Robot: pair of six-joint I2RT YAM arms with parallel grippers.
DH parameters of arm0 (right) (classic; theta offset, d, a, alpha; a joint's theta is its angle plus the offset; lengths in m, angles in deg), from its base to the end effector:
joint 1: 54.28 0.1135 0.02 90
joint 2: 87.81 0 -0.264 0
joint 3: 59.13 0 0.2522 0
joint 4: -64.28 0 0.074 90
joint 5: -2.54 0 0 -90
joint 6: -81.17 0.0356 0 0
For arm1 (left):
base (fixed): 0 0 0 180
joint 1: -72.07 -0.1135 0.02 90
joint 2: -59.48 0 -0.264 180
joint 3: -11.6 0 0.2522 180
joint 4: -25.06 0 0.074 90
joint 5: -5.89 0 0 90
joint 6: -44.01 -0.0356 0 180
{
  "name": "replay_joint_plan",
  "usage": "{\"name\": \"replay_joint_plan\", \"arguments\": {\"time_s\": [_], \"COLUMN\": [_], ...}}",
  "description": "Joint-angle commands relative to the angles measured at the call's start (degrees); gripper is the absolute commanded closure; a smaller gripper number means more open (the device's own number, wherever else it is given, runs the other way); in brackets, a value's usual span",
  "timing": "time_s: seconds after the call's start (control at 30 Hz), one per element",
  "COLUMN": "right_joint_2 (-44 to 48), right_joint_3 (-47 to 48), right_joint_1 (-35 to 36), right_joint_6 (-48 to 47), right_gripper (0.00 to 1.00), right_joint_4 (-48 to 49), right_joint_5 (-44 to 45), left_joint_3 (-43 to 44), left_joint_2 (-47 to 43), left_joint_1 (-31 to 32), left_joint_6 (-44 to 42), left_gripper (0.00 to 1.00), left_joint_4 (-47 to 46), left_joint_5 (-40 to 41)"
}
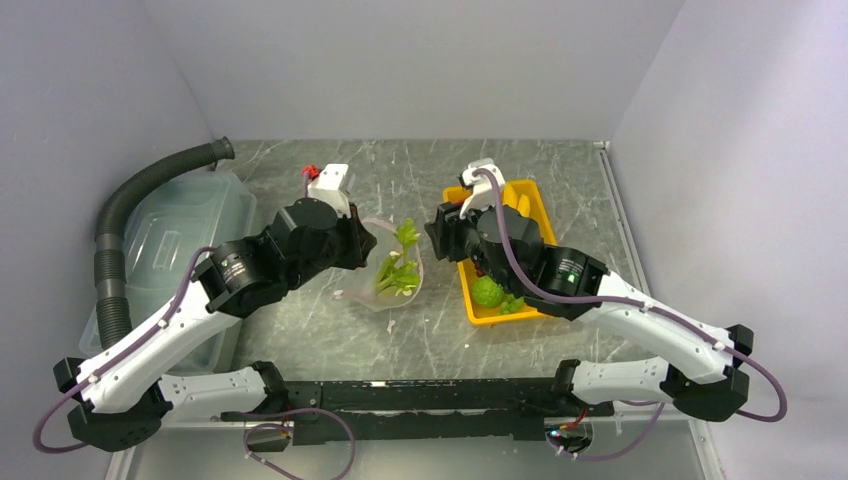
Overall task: Place the food in the zip-top bag and seal the zipper
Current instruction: Adjust the zipper food storage bag at the center of the board.
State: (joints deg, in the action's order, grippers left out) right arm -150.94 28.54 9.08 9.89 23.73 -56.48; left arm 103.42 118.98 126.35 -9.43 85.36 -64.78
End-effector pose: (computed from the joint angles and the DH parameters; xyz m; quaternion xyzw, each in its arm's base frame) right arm 0.1198 0.1979 0.4249 -0.1436 0.7730 0.2199 0.5774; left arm 0.1229 -0.1508 0.4253 0.0447 0.8482 -0.2607 0.4590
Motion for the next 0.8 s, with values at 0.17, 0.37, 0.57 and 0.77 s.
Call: {"name": "replay_joint_plan", "arguments": {"time_s": [0.17, 0.37, 0.57, 0.77], "right_joint_2": [-2.3, -2.7, -0.6, -0.1], "right_joint_3": [3.1, 3.2, 2.1, 1.9], "right_joint_1": [-3.6, -3.9, -3.9, -3.9], "right_joint_6": [4.0, 3.9, 2.9, 2.1], "right_gripper": [0.48, 0.49, 0.49, 0.49], "right_joint_4": [-0.8, -0.8, 0.2, -0.7], "right_joint_5": [-10.4, -12.9, -14.6, -16.2], "left_joint_3": [0.7, 0.9, 1.0, 0.8], "left_joint_2": [-0.6, -0.6, -0.7, -1.1], "left_joint_1": [-0.1, -0.1, -0.1, -0.1], "left_joint_6": [-1.7, -1.7, -1.8, -1.9], "left_gripper": [1.00, 1.00, 1.00, 1.00], "left_joint_4": [-3.0, -2.9, -2.5, -2.6], "left_joint_5": [-0.5, -0.5, -0.4, -0.1]}}
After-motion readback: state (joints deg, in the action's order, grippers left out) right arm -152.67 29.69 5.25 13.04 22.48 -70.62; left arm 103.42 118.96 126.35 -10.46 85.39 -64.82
